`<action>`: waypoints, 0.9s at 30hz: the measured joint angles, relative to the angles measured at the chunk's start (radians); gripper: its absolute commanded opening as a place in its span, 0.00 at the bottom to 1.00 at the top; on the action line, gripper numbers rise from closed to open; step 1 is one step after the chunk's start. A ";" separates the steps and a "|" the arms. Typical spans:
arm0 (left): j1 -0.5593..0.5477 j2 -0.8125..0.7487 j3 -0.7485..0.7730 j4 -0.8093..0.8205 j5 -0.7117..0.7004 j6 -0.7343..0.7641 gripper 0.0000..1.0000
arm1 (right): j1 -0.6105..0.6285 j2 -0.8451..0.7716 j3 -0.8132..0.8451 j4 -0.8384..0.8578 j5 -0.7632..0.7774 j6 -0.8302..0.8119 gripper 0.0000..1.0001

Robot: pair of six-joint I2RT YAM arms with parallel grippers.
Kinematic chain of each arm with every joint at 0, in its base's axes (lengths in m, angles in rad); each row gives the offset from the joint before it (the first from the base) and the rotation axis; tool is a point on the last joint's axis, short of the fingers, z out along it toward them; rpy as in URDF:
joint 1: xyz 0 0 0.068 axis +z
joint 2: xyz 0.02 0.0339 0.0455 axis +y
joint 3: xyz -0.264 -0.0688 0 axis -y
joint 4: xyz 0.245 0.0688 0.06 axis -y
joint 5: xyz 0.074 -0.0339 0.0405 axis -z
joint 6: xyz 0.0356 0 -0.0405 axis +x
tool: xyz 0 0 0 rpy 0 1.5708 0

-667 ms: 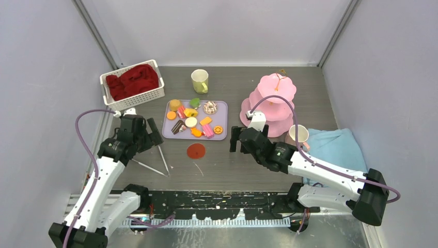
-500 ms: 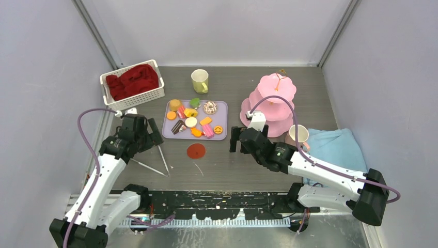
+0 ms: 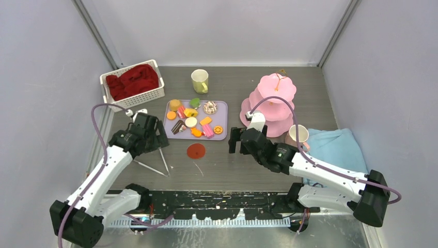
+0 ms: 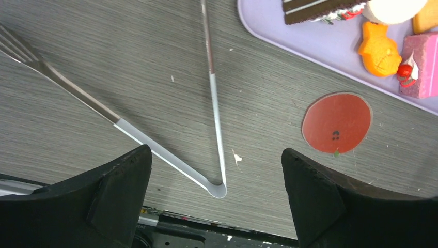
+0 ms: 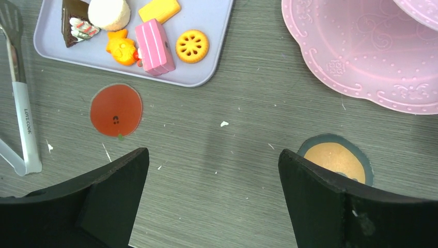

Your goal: Serve the afternoon tea

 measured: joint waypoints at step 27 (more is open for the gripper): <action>-0.097 0.371 -0.148 0.289 -0.117 -0.164 0.25 | 0.001 -0.036 -0.005 0.008 -0.021 -0.008 1.00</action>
